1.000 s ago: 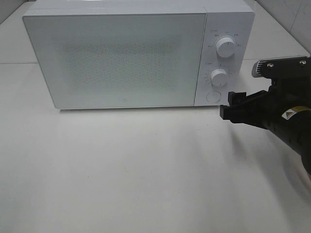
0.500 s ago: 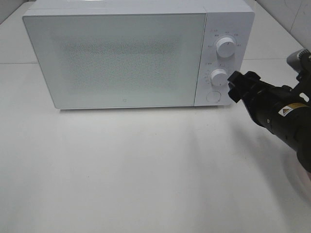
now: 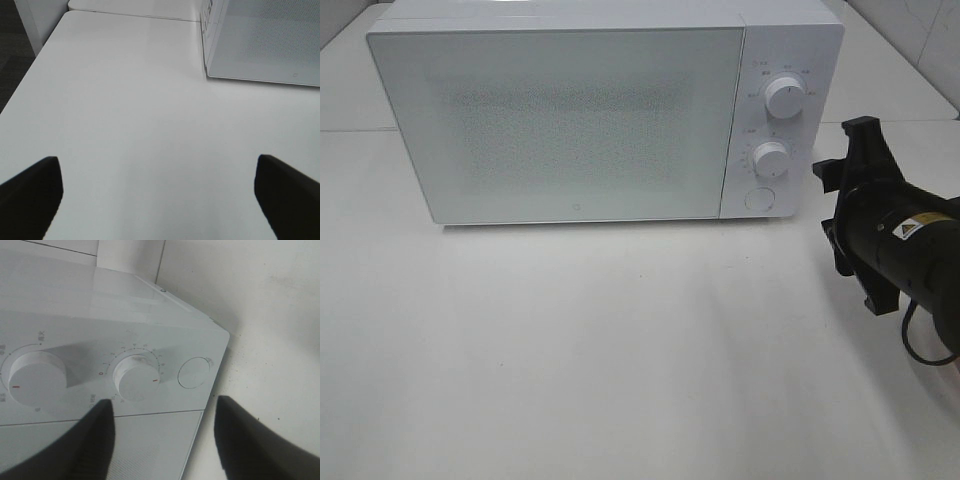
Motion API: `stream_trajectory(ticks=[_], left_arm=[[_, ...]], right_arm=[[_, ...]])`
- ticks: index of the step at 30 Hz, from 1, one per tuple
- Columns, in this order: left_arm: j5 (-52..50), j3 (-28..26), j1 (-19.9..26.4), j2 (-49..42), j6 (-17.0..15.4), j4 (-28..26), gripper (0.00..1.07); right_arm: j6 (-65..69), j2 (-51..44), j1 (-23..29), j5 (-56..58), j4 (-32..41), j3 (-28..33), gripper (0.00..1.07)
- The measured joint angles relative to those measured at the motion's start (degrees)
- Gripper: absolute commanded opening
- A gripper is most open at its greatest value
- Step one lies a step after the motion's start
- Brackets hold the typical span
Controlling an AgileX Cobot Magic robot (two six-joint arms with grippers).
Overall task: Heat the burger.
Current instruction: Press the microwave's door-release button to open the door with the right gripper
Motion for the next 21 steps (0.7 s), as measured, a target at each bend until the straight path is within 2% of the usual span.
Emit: stream_trajectory(ticks=[1, 2, 3, 4, 5, 6, 7, 21], left_arm=[[0.00, 0.00, 0.00, 0.00, 0.00, 0.00, 0.97], [0.00, 0.00, 0.00, 0.00, 0.00, 0.00, 0.97], [0.00, 0.00, 0.00, 0.00, 0.00, 0.00, 0.97], [0.00, 0.00, 0.00, 0.00, 0.00, 0.00, 0.97], [0.00, 0.00, 0.00, 0.00, 0.00, 0.00, 0.97], [0.00, 0.00, 0.00, 0.00, 0.00, 0.00, 0.97], [0.00, 0.00, 0.00, 0.00, 0.00, 0.00, 0.97], [0.00, 0.00, 0.00, 0.00, 0.00, 0.00, 0.97]], right_arm=[[0.00, 0.00, 0.00, 0.00, 0.00, 0.00, 0.44], [0.17, 0.00, 0.00, 0.06, 0.00, 0.00, 0.31], [0.17, 0.00, 0.00, 0.06, 0.00, 0.00, 0.31], [0.34, 0.00, 0.00, 0.06, 0.00, 0.00, 0.17], [0.40, 0.00, 0.00, 0.17, 0.00, 0.00, 0.11], [0.40, 0.00, 0.00, 0.17, 0.00, 0.00, 0.11], [0.40, 0.00, 0.00, 0.63, 0.00, 0.00, 0.00], [4.53, 2.01, 0.00, 2.58, -2.12, -0.34, 0.00]])
